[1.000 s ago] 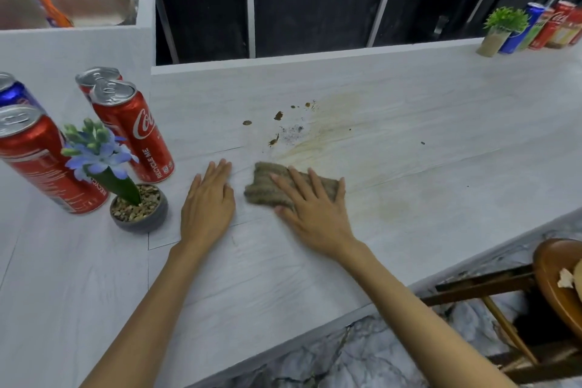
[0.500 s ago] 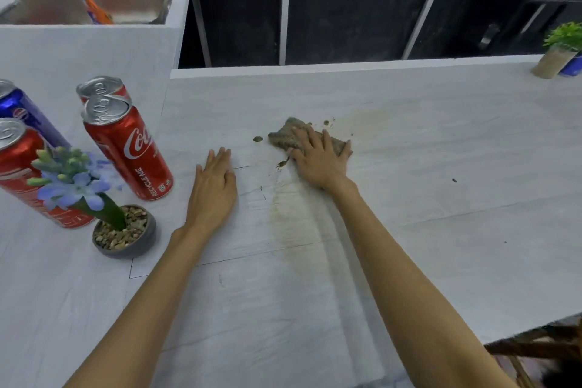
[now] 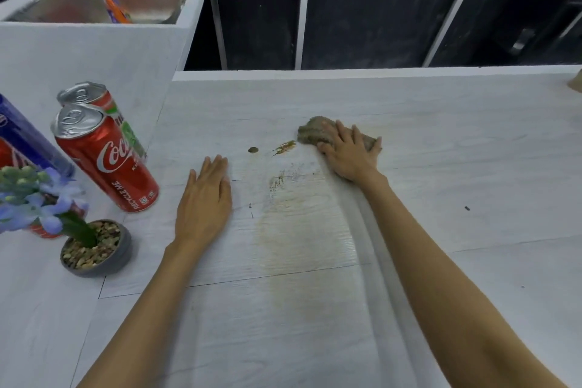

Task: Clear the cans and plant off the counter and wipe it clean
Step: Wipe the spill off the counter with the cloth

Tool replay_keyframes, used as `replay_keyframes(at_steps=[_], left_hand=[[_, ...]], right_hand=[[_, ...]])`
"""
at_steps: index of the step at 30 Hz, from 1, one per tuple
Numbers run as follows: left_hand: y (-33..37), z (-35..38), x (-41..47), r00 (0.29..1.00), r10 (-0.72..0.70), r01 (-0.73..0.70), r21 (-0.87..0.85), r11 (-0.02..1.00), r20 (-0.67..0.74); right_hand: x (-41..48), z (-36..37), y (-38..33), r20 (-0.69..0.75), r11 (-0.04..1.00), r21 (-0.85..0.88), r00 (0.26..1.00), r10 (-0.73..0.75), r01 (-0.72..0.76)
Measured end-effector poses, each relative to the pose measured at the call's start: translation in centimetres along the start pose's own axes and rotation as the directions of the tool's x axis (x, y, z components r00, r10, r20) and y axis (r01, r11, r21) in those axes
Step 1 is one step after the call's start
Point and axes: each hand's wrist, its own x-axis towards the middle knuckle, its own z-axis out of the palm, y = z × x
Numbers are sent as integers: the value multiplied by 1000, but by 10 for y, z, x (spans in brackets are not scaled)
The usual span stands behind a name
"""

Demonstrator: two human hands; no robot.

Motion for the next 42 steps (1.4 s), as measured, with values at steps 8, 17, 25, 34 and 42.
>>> replay_keyframes(at_steps=[8, 17, 25, 34, 42], left_hand=[[3, 0, -1, 1000, -4, 4, 18, 1000, -13], [1, 5, 0, 1000, 7, -5, 70, 998, -29], [2, 5, 3, 998, -13, 16, 52, 999, -59], [-5, -15, -10, 995, -33, 22, -116, 993, -89], [-15, -22, -25, 991, -83, 81, -25, 996, -105]], right_hand=[[-91, 28, -35, 31, 882, -72, 885, -465, 466], [19, -12, 32, 7, 994, -35, 994, -107, 107], [-16, 18, -45, 77, 880, -89, 884, -460, 466], [-29, -2, 27, 89, 880, -48, 879, -468, 473], [59, 14, -89, 96, 888, -69, 889, -448, 455]])
